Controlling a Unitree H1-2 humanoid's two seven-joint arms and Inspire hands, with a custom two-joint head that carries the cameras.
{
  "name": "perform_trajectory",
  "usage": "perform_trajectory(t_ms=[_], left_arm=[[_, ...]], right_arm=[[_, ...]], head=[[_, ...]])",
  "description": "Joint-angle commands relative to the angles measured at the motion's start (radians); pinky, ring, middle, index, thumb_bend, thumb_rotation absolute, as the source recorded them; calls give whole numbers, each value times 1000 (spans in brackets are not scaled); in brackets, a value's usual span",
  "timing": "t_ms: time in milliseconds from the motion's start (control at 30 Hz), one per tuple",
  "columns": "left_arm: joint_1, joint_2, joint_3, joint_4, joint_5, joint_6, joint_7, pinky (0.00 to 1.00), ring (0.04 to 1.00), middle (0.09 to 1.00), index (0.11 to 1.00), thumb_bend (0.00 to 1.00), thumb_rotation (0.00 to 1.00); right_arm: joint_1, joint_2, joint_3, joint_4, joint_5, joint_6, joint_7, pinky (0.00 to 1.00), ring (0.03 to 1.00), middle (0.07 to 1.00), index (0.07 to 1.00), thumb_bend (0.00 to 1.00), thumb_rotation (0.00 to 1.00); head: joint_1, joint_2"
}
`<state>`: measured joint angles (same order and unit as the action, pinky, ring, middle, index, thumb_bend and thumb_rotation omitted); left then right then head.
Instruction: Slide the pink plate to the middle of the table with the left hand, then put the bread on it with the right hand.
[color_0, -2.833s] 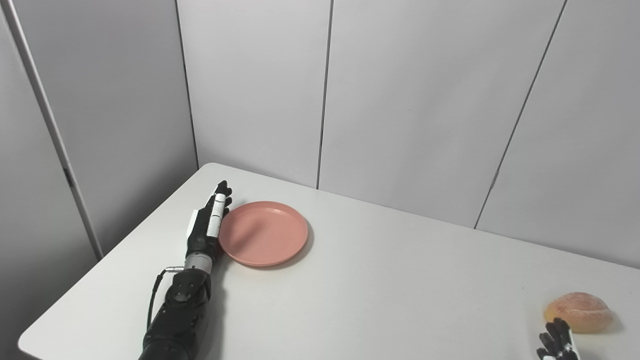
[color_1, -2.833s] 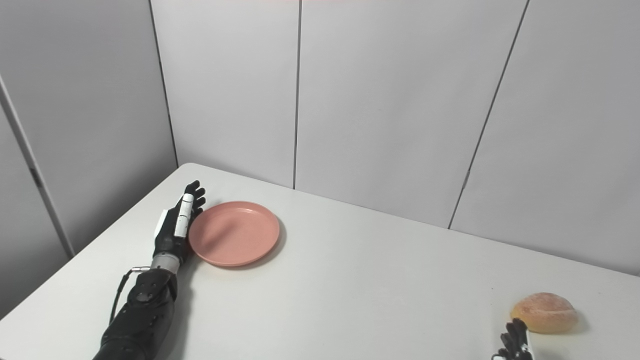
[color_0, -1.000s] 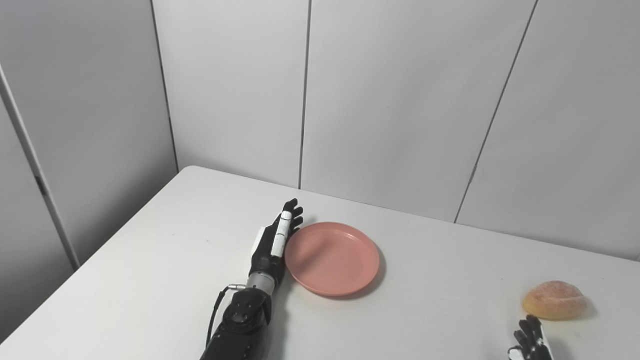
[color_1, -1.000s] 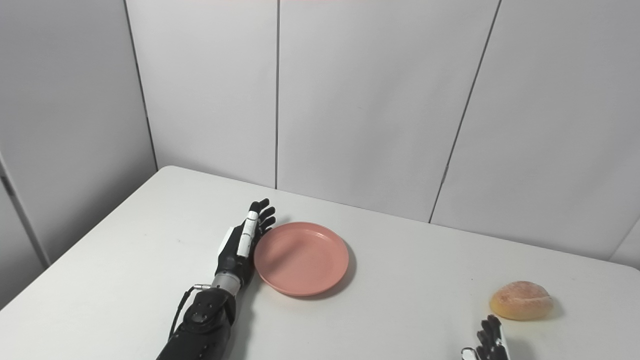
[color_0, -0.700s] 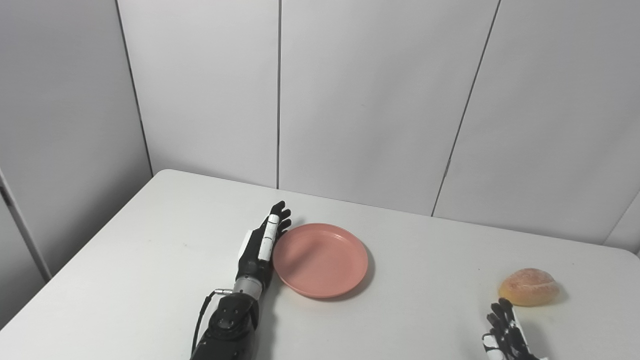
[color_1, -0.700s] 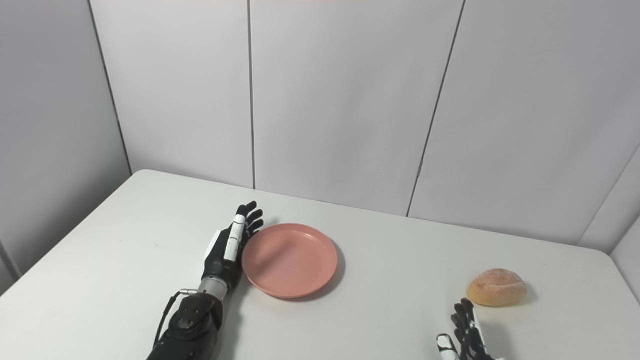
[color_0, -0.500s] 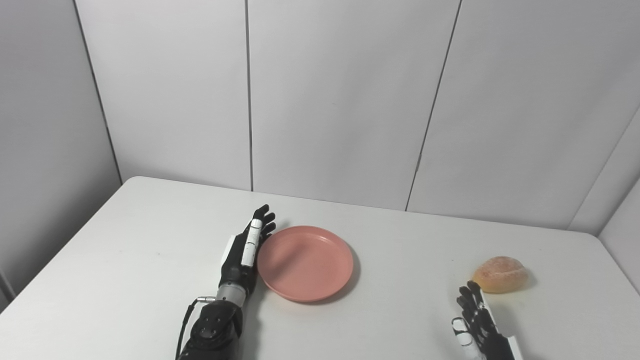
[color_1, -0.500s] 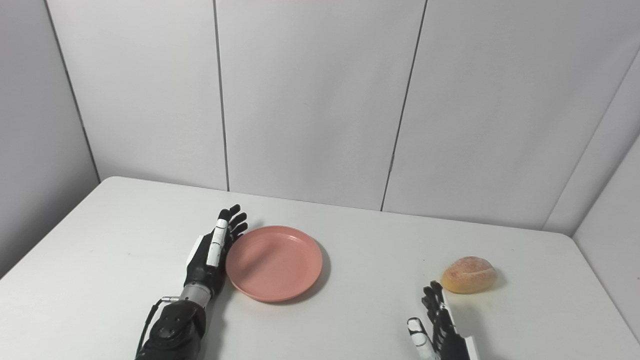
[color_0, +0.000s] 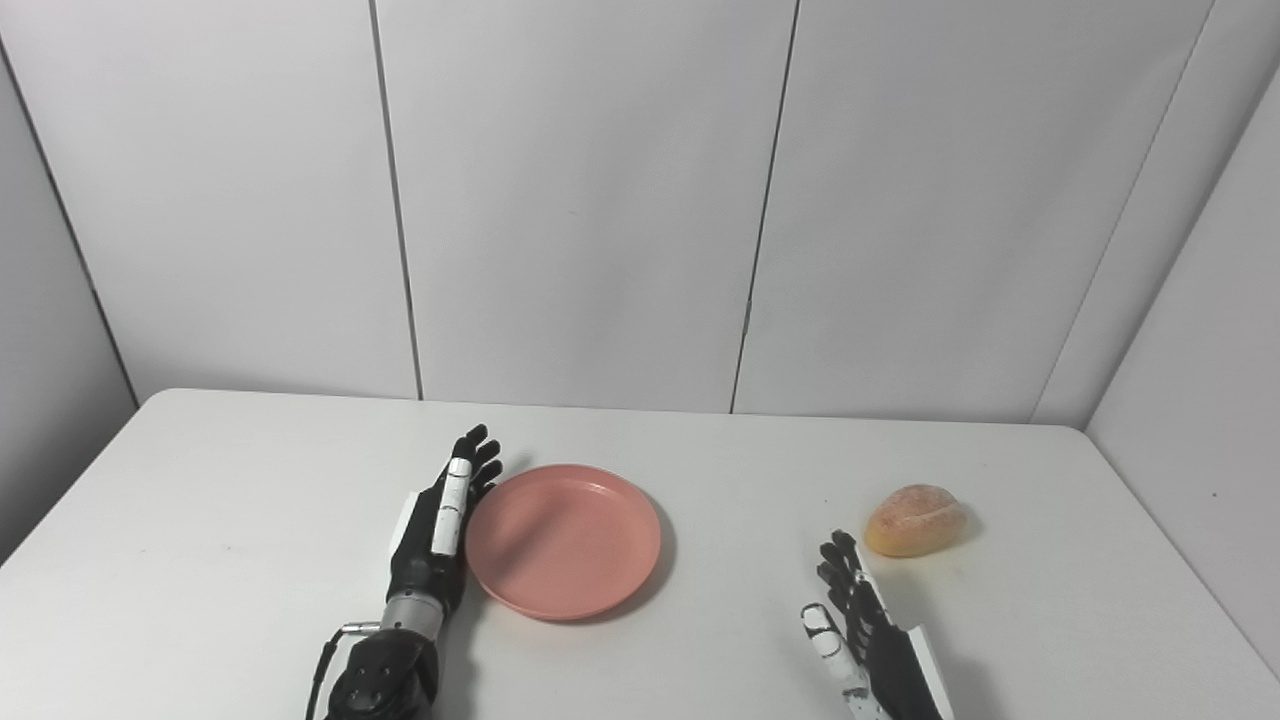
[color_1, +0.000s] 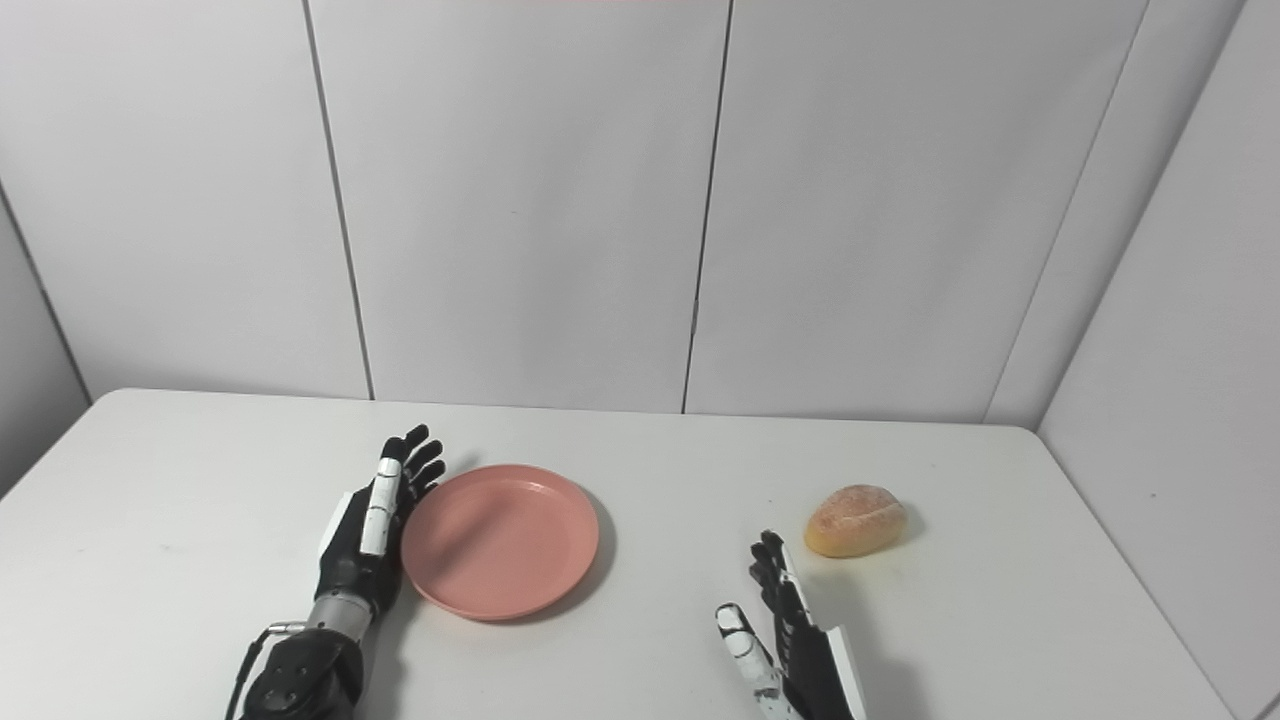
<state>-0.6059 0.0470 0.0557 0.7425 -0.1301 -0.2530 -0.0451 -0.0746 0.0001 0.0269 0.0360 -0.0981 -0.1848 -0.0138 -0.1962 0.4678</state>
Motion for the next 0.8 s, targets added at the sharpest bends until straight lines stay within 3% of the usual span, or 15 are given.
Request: perform_trajectory(t_ms=[0, 767], left_arm=[[-18, -22, -12, 9, 8, -20, -16, 938, 924, 927, 907, 779, 1000], [-27, -53, -48, 12, 28, -15, -35, 966, 953, 953, 914, 788, 1000]], right_arm=[[-4, 9, 5, 17, 0, -56, -10, 972, 943, 959, 977, 641, 809], [-8, 22, 13, 16, -20, -52, -21, 964, 939, 950, 979, 626, 814]], head=[[1, 0], [-19, 10]])
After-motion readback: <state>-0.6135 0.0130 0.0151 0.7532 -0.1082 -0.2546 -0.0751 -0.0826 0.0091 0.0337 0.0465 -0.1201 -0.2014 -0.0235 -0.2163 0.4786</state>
